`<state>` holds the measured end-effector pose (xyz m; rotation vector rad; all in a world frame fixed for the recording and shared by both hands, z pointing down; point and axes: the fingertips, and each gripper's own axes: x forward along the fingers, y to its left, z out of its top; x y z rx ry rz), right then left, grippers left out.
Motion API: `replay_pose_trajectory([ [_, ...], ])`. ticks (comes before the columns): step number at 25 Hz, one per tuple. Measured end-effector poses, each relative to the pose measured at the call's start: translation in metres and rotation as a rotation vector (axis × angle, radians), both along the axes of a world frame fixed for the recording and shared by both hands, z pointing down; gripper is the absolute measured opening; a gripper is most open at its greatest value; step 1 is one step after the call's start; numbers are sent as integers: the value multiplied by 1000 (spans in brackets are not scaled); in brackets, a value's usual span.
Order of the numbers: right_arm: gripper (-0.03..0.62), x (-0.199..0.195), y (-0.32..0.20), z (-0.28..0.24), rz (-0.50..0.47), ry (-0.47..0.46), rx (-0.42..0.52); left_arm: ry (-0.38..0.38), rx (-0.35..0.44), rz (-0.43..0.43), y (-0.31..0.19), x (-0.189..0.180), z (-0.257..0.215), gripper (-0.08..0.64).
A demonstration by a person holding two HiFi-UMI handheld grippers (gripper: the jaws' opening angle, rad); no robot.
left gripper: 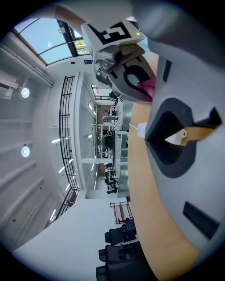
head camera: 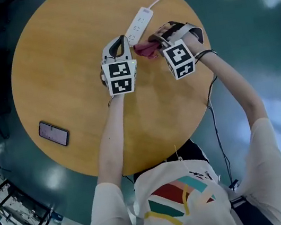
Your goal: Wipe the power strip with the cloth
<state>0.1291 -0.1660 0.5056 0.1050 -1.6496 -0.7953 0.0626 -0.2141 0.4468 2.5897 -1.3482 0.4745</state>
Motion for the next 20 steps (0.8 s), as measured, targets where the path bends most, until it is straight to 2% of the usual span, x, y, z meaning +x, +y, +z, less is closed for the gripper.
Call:
replay_pose_trajectory([
  [4, 38, -5, -10, 9, -157, 30, 22, -25, -12, 41, -7, 21, 14, 41],
  [9, 40, -8, -22, 18, -269, 28, 26, -15, -71, 51, -18, 32, 35, 41],
  [12, 40, -14, -28, 19, -302, 3, 32, -30, -92, 50, -18, 33, 48, 41],
  [20, 40, -11, -39, 19, -327, -31, 26, -53, -79, 45, -21, 34, 51, 41],
])
